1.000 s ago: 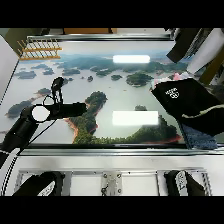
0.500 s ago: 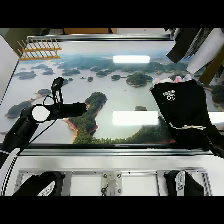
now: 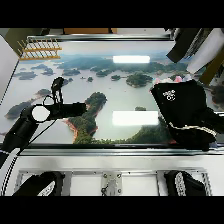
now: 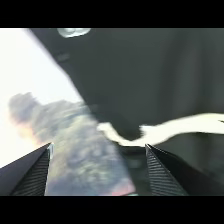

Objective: Fold the clothes and pants, and hang the long-sleeved shirts on hangers.

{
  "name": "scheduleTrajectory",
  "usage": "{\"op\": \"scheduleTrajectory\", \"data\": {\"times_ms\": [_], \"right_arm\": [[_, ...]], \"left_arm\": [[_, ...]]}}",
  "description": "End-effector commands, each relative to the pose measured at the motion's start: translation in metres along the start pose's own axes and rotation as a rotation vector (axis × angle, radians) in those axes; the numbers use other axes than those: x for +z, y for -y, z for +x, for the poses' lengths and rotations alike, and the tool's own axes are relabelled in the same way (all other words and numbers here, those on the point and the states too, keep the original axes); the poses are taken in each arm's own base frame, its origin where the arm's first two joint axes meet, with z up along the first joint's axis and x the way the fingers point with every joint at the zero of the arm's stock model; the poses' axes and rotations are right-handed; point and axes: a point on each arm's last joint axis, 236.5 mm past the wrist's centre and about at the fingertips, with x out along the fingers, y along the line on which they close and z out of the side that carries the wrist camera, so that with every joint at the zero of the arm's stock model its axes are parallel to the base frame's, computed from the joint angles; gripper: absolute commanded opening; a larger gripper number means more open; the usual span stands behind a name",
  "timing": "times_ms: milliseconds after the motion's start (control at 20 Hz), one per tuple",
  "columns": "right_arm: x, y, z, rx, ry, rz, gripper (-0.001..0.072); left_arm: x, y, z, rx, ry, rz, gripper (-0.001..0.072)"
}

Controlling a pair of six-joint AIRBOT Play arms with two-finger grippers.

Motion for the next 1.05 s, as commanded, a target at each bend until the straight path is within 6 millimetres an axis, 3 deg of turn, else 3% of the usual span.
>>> {"op": "scheduleTrajectory", "data": {"times_ms": [0, 100, 150, 200, 250, 1000], "right_arm": [[-0.014, -0.056, 0.014, 0.149, -0.068, -0.17, 0.0628], [-0.024, -0.069, 0.022, 0.181, -0.117, -0.206, 0.0603], [-0.028, -0.073, 0.025, 0.19, -0.134, -0.216, 0.0442], [-0.03, -0.076, 0.027, 0.195, -0.146, -0.222, 0.0209], [-0.032, -0.076, 0.029, 0.197, -0.154, -0.223, 0.0025], [-0.033, -0.076, 0.03, 0.197, -0.16, -0.224, 0.0032]], "left_arm": [[0.0, 0.0, 0.0, 0.0, 0.0, 0.0, 0.0026], [0.0, 0.0, 0.0, -0.001, 0.001, -0.001, 0.0026], [0.0, 0.0, 0.0, -0.001, 0.001, 0.0, 0.0026], [0.0, 0.0, 0.0, -0.001, 0.001, 0.0, 0.0026], [0.0, 0.0, 0.0, -0.001, 0.001, 0.0, 0.0026], [0.0, 0.0, 0.0, -0.001, 0.001, 0.0, 0.0026]]}}
